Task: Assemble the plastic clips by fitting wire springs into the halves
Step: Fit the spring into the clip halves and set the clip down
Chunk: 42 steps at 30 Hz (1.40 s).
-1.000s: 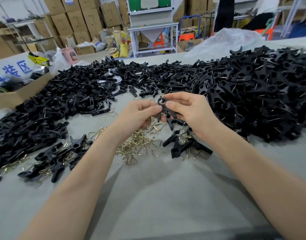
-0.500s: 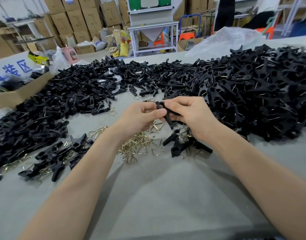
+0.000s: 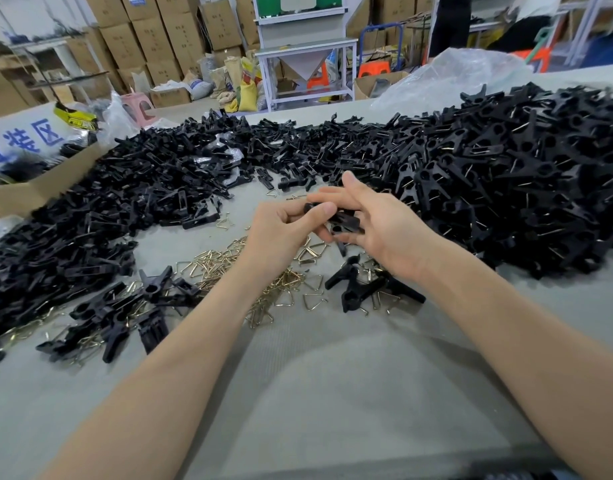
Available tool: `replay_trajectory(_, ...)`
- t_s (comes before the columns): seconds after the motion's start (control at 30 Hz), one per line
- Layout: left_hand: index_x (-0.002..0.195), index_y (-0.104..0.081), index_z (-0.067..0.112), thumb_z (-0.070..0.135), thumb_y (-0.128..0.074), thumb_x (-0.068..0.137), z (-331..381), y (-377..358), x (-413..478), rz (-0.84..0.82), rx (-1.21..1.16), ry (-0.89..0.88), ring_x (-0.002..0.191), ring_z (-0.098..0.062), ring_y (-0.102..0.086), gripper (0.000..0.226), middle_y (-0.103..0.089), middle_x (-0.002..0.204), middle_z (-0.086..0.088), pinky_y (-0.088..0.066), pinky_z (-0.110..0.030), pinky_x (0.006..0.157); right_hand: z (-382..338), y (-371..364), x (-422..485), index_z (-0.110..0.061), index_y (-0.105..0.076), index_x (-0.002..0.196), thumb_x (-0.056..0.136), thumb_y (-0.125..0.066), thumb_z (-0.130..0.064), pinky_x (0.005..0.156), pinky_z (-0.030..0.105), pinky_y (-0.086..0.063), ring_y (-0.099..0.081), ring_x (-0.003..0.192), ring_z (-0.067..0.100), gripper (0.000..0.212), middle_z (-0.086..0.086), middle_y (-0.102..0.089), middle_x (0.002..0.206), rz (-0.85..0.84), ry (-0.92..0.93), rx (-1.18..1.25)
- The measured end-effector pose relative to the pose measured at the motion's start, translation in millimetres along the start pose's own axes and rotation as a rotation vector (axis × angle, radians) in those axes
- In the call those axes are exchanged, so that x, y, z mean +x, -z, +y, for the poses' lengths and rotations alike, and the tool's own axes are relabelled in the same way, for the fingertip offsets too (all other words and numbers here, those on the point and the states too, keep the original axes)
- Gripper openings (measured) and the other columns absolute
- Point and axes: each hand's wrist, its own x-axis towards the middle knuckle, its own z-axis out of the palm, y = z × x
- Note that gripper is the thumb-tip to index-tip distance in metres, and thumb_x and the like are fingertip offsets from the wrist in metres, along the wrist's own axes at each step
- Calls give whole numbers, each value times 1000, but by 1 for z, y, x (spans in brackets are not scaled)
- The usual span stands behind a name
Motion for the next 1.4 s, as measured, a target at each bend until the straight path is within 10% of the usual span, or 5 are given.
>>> replay_trajectory(0.2,82,-77,17,41,-63,88,3,-2,1,55,-75,50,45,-6,-35,28,-68,63,0,-28,-15,44,-2,-5,-5,-28,-67,112,95,-50,-43,105,37,-40,-53,115,8,28,-6,-60,125,72,178,-122)
replay_trajectory(0.37,91,-77,18,53,-57,85,6,-11,4,190,-750,466,52,-4,-48,40,-66,73,4,-48,-18,50,11,-27,-12,-12,-64,91,78,-72,-15,90,32,-41,-51,97,19,16,2,-55,99,465,638,-657)
replay_trajectory(0.63,132,-52,15,60,-37,92,7,-18,4,151,-608,459,55,-6,-49,62,-63,66,6,-49,-22,59,27,-36,-6,-10,-72,96,78,-73,-21,78,35,-44,-46,91,23,22,9,-48,100,489,582,-1005)
replay_trajectory(1.13,99,-67,14,14,-60,93,6,-20,-2,381,-316,22,72,-1,-68,10,-74,74,8,-49,-11,66,-4,-6,-4,-6,-60,84,90,-58,0,60,22,-51,-62,60,11,9,5,-67,69,455,152,426)
replay_trajectory(1.4,105,-68,18,10,-66,88,6,-24,-4,235,-191,-52,77,-1,-68,19,-75,81,6,-48,-11,71,0,-8,1,-13,-60,80,89,-63,-12,55,21,-44,-56,61,9,10,-4,-70,68,429,-46,460)
